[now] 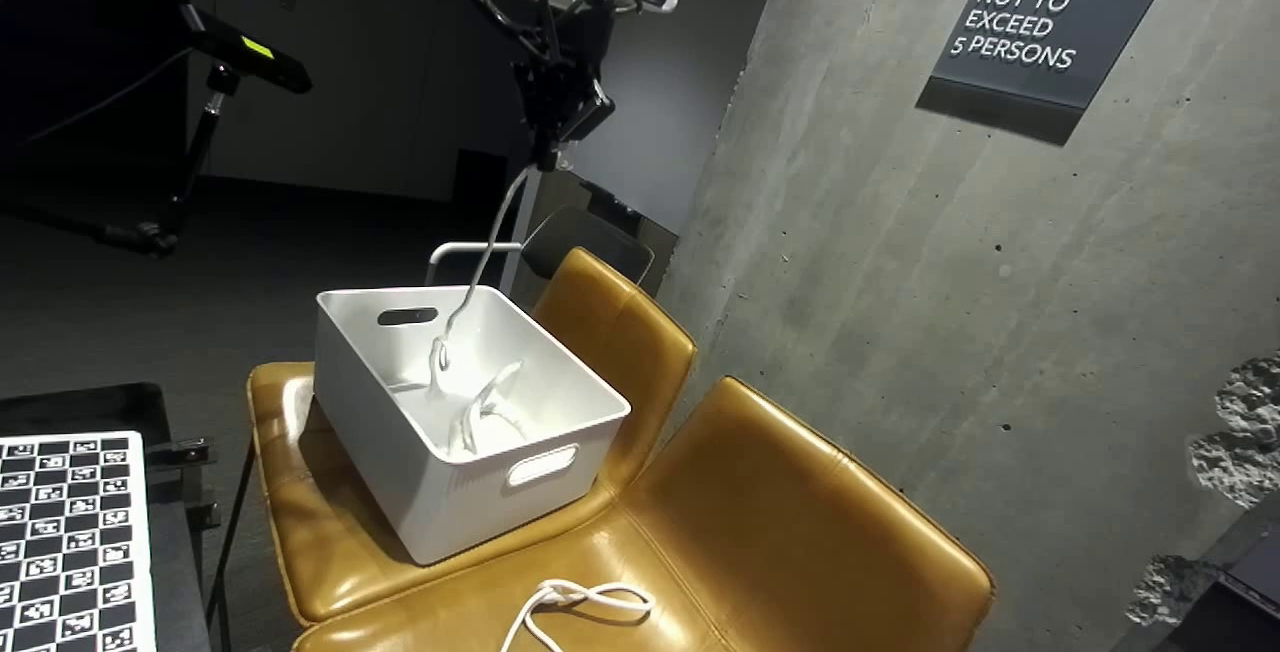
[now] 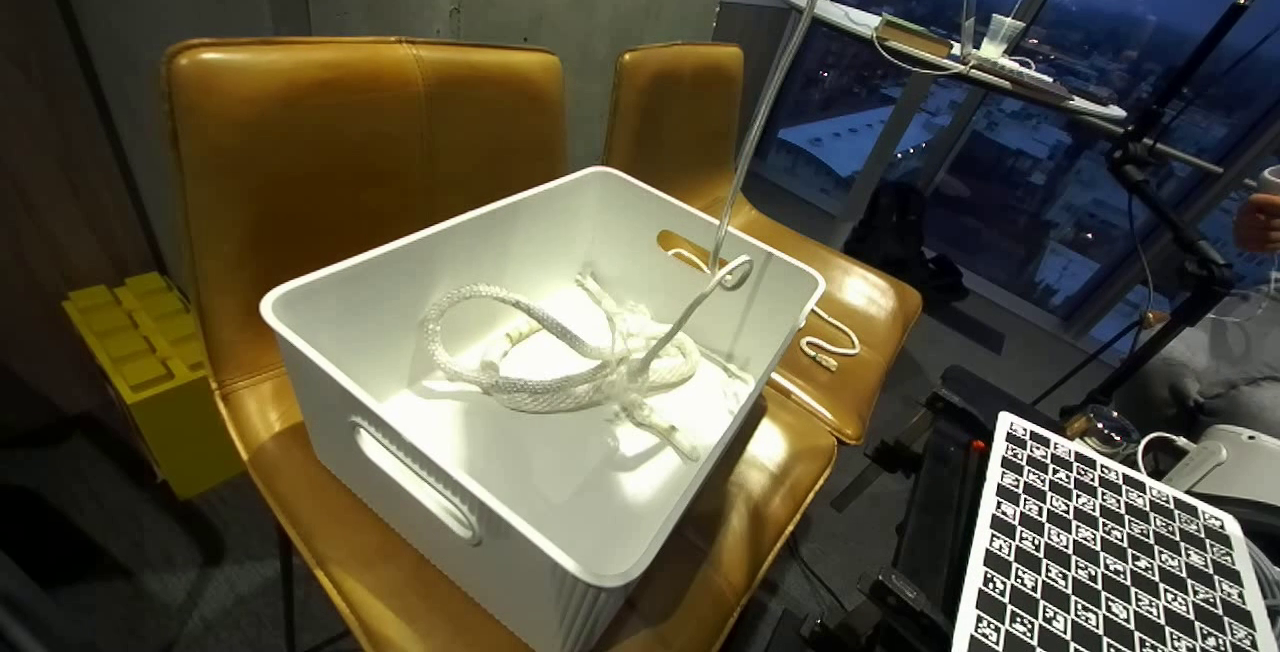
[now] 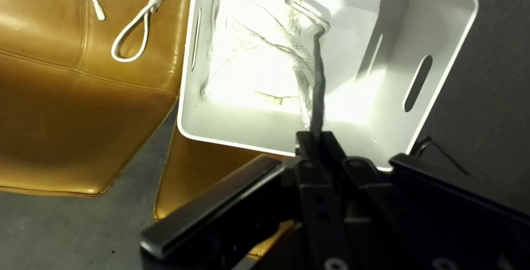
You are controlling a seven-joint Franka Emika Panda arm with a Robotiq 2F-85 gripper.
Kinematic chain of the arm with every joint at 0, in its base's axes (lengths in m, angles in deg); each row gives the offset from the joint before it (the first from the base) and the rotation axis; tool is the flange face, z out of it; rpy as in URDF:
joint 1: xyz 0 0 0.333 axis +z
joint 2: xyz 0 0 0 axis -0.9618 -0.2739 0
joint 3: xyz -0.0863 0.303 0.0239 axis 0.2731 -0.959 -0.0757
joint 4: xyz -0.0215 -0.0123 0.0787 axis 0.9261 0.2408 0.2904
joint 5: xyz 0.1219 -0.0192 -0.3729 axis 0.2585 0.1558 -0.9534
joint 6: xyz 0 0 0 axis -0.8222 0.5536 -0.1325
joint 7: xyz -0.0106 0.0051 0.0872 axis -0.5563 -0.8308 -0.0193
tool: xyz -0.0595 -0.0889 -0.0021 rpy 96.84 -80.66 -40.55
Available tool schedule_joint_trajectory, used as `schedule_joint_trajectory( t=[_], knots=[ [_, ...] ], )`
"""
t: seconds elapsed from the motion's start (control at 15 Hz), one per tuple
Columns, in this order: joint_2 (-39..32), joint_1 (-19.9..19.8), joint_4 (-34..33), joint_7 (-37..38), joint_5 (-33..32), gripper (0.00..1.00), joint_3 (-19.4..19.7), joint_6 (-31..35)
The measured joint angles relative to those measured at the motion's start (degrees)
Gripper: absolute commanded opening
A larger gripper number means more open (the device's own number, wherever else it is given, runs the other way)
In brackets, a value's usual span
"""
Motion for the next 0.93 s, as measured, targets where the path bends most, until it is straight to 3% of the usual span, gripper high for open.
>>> schedule_joint_trajectory(
  t=[0.53, 0.73, 0.93],
  knots=[
    [2.7, -4.6, 8.6, -7.4, 0.2, 0.99, 2.6, 0.0],
    [3.3, -8.1, 11.7, -12.9, 0.3, 1.0, 6.0, 0.3],
    [2.2, -11.8, 14.9, -18.5, 0.3, 1.0, 9.3, 4.6]
  ],
)
